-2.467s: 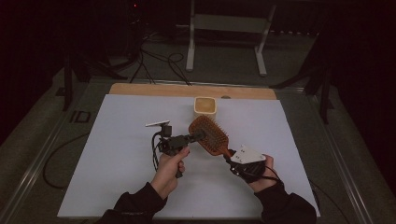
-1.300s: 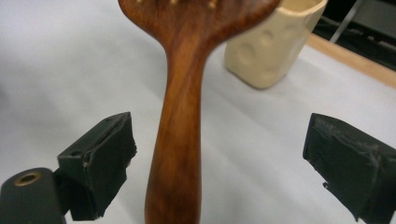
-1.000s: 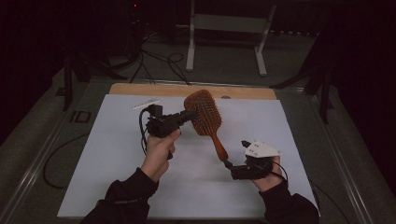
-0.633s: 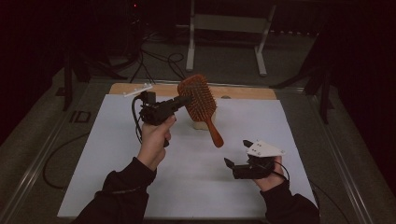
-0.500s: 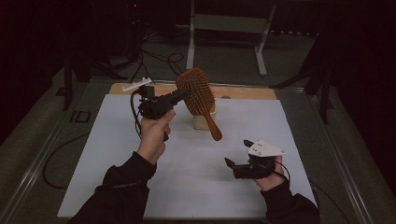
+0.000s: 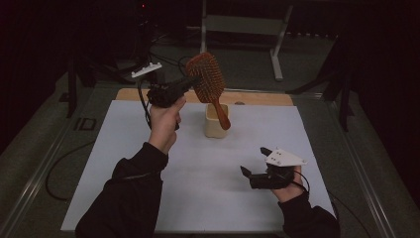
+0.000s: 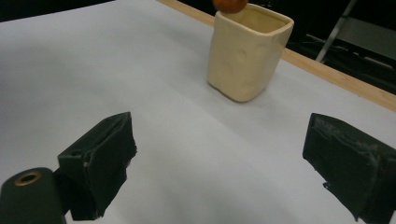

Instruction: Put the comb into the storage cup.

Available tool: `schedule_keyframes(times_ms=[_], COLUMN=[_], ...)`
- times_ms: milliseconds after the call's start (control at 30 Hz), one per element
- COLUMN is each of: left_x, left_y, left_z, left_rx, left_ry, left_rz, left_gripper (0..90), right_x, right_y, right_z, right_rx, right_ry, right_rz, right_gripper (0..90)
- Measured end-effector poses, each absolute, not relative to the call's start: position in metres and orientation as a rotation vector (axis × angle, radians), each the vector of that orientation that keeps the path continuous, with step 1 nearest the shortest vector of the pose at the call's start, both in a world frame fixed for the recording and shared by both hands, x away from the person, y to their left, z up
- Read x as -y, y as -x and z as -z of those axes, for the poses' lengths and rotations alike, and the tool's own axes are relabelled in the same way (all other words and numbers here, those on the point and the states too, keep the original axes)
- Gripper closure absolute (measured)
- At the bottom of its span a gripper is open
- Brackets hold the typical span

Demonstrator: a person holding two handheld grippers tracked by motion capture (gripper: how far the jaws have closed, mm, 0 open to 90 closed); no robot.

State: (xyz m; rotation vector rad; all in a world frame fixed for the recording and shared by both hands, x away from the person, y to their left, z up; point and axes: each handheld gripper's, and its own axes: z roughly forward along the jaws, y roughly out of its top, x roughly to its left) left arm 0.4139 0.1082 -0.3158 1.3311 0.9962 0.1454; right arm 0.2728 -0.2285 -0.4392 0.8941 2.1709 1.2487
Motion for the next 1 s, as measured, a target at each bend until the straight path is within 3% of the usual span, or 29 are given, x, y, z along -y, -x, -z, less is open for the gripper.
schedule_keyframes(times_ms=[433, 1000], left_x=[-0.105, -0.101], left_y=[-0.445, -0.473], left_z=[0.316, 0.350], left_rx=[-1.029, -1.081], left_ry=[-1.296, -1.291], left_rz=[-0.226, -0.268], left_gripper=[69.6, 69.5], right_x=[0.234, 0.233], right_y=[-0.275, -0.274], right_z=[0.440, 0.439], right_rx=[-2.177, -2.181], right_ry=[-0.912, -0.893], right_rz=[-1.284, -1.302], right_gripper=[8.9, 8.9])
